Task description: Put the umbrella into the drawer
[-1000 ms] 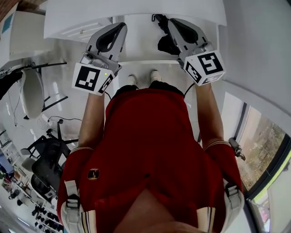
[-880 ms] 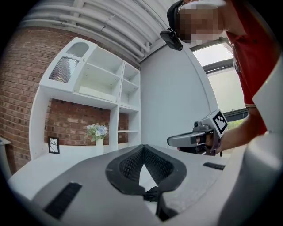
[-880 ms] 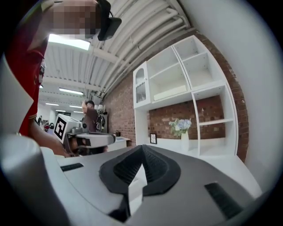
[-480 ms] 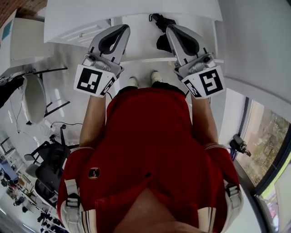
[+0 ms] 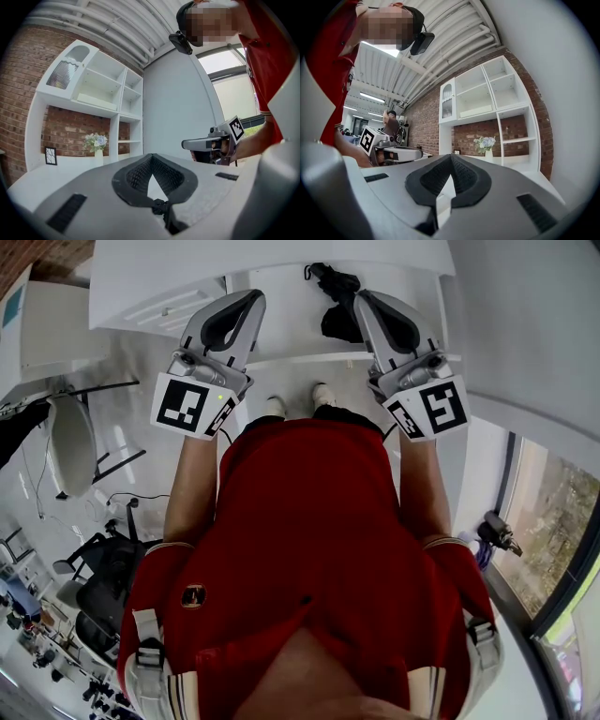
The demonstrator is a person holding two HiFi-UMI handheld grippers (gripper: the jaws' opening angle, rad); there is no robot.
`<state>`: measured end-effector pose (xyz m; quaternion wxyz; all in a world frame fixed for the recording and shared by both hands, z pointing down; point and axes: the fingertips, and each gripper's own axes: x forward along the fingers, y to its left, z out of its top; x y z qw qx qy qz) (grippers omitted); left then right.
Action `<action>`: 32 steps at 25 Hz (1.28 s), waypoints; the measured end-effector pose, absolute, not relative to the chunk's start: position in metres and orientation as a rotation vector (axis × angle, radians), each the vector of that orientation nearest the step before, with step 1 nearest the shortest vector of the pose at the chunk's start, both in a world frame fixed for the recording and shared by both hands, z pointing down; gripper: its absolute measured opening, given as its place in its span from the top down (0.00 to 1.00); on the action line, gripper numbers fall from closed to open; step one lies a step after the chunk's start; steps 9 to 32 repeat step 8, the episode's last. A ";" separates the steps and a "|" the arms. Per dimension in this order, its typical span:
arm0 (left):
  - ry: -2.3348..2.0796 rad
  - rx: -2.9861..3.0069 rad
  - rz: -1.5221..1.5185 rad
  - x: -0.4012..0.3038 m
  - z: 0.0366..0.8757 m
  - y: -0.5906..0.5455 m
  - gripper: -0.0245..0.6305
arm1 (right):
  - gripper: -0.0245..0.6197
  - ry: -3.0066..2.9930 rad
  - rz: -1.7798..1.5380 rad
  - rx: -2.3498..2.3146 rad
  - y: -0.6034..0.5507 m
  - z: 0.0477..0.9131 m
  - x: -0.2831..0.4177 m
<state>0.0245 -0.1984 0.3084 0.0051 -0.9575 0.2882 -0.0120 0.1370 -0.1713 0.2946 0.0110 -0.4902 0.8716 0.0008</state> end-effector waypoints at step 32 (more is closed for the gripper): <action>0.885 -2.998 -0.033 0.027 0.303 -0.197 0.96 | 0.97 2.735 -0.002 -1.533 -0.171 0.295 0.137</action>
